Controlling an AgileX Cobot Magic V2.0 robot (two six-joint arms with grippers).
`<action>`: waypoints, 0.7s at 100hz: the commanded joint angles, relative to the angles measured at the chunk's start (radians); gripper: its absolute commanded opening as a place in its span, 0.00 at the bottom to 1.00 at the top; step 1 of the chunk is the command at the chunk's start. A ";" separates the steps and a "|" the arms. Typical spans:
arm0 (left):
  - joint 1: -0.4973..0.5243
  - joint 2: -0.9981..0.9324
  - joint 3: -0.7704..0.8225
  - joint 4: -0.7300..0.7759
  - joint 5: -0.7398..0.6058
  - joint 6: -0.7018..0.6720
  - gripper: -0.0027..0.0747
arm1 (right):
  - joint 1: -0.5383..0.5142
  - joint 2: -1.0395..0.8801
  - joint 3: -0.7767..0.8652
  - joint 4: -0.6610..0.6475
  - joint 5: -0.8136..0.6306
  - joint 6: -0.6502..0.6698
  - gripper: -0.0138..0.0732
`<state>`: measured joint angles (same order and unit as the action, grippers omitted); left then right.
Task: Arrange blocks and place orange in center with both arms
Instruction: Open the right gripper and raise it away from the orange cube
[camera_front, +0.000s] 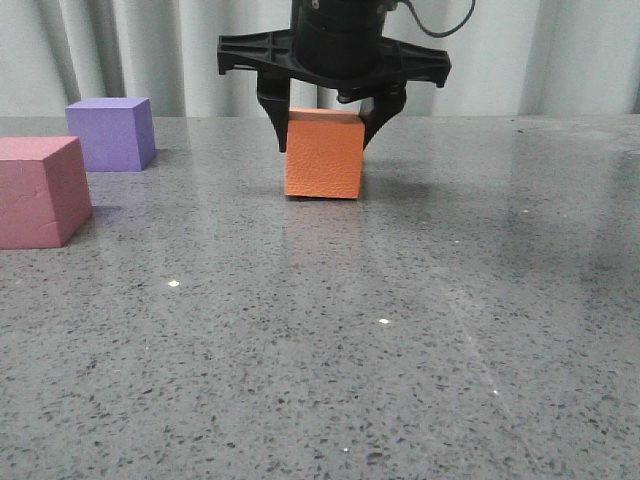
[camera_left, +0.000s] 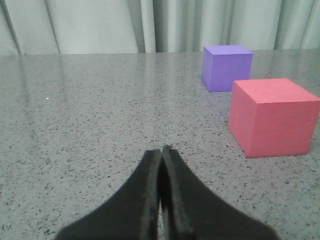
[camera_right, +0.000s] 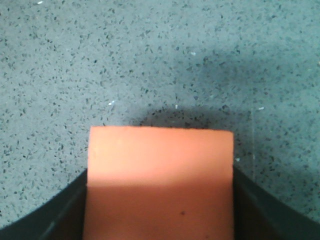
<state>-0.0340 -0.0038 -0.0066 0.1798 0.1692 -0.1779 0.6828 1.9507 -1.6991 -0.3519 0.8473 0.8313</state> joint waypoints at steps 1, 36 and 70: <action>0.002 -0.033 0.057 -0.006 -0.081 -0.002 0.01 | 0.002 -0.056 -0.033 -0.022 -0.027 0.000 0.80; 0.002 -0.033 0.057 -0.006 -0.081 -0.002 0.01 | 0.002 -0.075 -0.044 -0.022 -0.010 -0.005 0.90; 0.002 -0.033 0.057 -0.006 -0.081 -0.002 0.01 | -0.005 -0.230 -0.072 -0.127 0.000 -0.126 0.90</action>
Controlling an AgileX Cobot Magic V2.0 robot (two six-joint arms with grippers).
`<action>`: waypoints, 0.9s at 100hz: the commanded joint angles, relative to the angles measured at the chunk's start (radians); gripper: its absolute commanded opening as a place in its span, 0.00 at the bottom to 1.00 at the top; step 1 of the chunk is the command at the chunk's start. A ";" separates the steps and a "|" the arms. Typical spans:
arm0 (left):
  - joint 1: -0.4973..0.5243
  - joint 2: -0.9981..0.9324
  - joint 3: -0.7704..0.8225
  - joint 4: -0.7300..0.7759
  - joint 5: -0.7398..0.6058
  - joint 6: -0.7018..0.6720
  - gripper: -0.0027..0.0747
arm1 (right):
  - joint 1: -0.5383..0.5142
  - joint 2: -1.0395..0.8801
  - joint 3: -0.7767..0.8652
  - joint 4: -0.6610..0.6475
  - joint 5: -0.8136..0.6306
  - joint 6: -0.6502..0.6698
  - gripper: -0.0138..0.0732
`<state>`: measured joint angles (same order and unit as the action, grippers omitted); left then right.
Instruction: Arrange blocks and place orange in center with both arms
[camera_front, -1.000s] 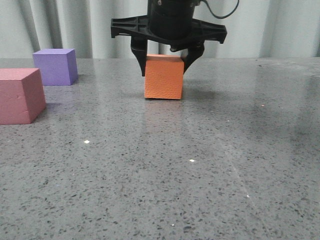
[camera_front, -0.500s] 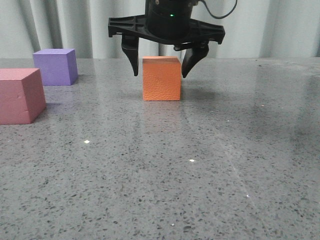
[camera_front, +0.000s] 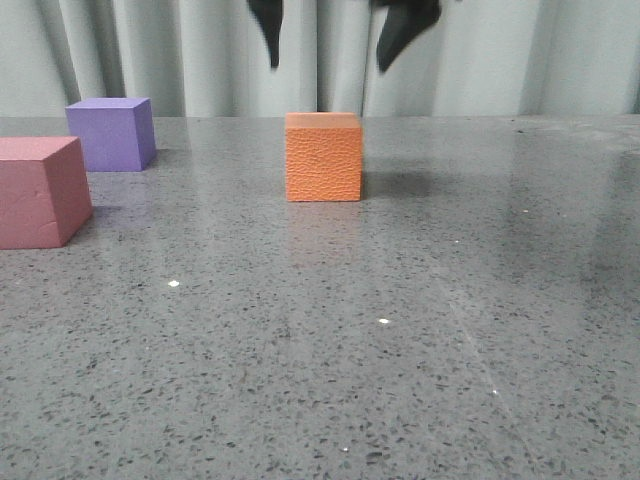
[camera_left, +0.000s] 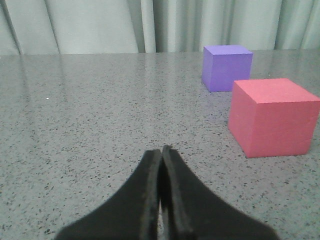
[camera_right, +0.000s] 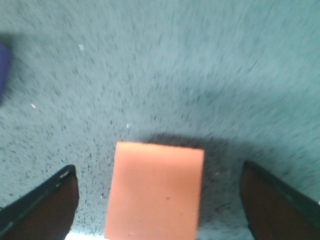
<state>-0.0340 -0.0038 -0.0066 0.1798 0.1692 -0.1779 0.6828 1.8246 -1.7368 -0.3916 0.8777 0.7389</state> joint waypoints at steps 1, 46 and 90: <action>0.002 -0.033 0.057 -0.006 -0.081 -0.002 0.01 | -0.006 -0.108 -0.035 -0.092 -0.030 -0.037 0.90; 0.002 -0.033 0.057 -0.006 -0.081 -0.002 0.01 | -0.238 -0.385 0.201 -0.138 -0.062 -0.228 0.84; 0.002 -0.033 0.057 -0.006 -0.081 -0.002 0.01 | -0.447 -0.835 0.834 -0.135 -0.253 -0.224 0.54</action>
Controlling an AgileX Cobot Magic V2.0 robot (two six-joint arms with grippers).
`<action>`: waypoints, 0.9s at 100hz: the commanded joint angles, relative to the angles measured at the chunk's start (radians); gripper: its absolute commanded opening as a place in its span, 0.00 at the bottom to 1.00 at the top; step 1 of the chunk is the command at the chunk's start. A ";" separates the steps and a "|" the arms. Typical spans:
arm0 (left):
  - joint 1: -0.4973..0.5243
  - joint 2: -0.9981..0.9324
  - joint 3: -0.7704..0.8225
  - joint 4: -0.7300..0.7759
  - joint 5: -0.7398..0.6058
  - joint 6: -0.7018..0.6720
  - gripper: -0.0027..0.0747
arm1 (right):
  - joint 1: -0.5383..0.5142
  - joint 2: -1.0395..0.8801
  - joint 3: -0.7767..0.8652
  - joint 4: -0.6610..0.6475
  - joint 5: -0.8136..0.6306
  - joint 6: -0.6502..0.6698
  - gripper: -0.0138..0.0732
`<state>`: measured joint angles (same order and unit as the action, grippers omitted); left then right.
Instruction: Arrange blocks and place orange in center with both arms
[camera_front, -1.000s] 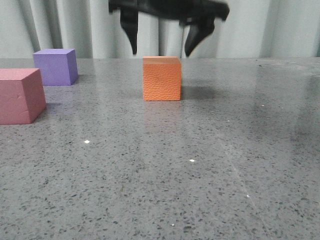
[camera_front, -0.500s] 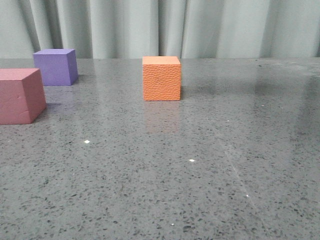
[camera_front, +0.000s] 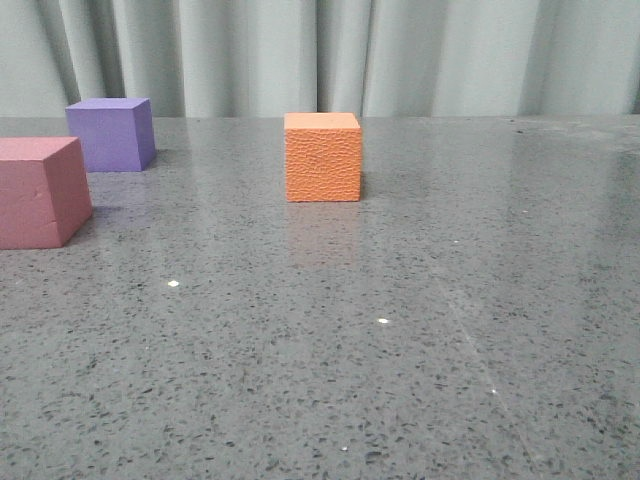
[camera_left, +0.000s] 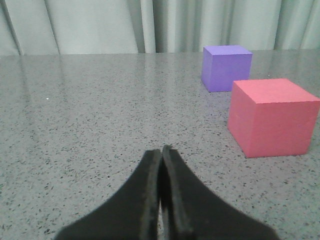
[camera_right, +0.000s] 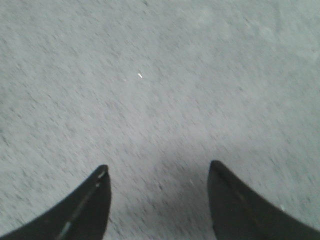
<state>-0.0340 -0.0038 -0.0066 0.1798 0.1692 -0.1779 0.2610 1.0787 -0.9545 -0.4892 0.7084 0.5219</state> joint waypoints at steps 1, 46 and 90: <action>0.002 -0.033 0.057 -0.006 -0.081 -0.002 0.01 | -0.026 -0.103 0.067 -0.037 -0.085 -0.007 0.53; 0.002 -0.033 0.057 -0.006 -0.081 -0.002 0.01 | -0.030 -0.462 0.262 -0.037 -0.063 -0.007 0.09; 0.002 -0.033 0.057 -0.006 -0.081 -0.002 0.01 | -0.030 -0.490 0.262 -0.037 -0.065 -0.007 0.09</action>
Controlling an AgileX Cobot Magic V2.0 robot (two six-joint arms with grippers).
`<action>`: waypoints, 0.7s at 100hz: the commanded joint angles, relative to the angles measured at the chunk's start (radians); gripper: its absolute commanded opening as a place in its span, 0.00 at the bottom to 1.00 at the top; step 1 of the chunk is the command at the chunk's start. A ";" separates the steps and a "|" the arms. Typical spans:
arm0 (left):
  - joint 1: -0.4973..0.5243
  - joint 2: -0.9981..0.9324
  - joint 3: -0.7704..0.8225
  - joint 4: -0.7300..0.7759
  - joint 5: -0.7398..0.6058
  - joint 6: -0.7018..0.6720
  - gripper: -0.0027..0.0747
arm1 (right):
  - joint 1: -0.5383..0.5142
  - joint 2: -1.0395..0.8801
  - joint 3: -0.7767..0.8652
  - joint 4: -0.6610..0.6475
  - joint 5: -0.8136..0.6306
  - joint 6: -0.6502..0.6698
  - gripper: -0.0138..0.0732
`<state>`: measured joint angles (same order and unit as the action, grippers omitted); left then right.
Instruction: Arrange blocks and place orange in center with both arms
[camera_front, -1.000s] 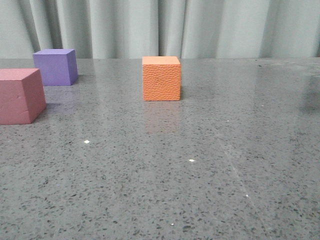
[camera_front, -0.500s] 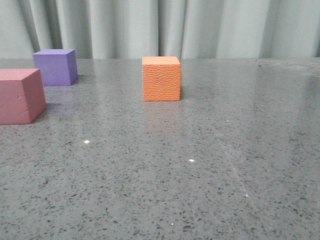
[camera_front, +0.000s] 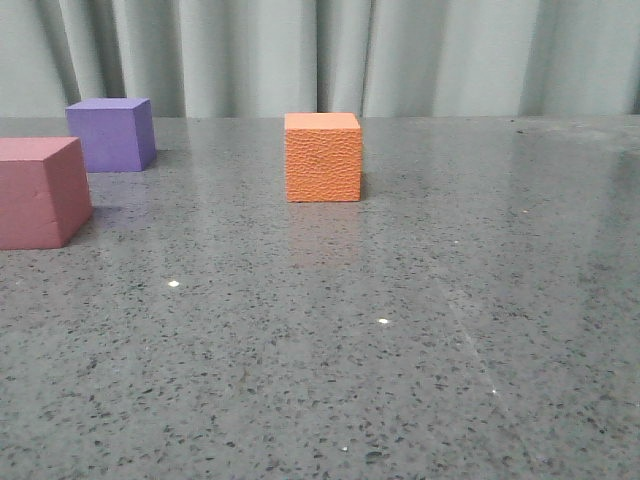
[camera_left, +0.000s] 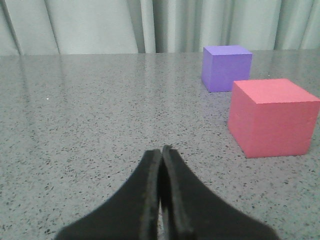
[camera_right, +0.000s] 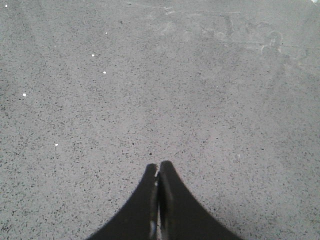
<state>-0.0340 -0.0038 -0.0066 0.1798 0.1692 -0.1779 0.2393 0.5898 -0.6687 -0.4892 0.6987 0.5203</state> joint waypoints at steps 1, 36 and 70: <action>0.002 -0.033 0.057 -0.006 -0.081 -0.002 0.01 | -0.008 -0.001 -0.024 -0.037 -0.055 -0.006 0.09; 0.002 -0.033 0.057 -0.006 -0.081 -0.002 0.01 | -0.008 -0.015 -0.014 -0.020 -0.119 -0.006 0.08; 0.002 -0.033 0.057 -0.006 -0.081 -0.002 0.01 | -0.016 -0.270 0.258 0.143 -0.301 -0.126 0.08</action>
<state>-0.0340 -0.0038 -0.0066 0.1798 0.1692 -0.1779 0.2377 0.3783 -0.4506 -0.3830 0.5014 0.4388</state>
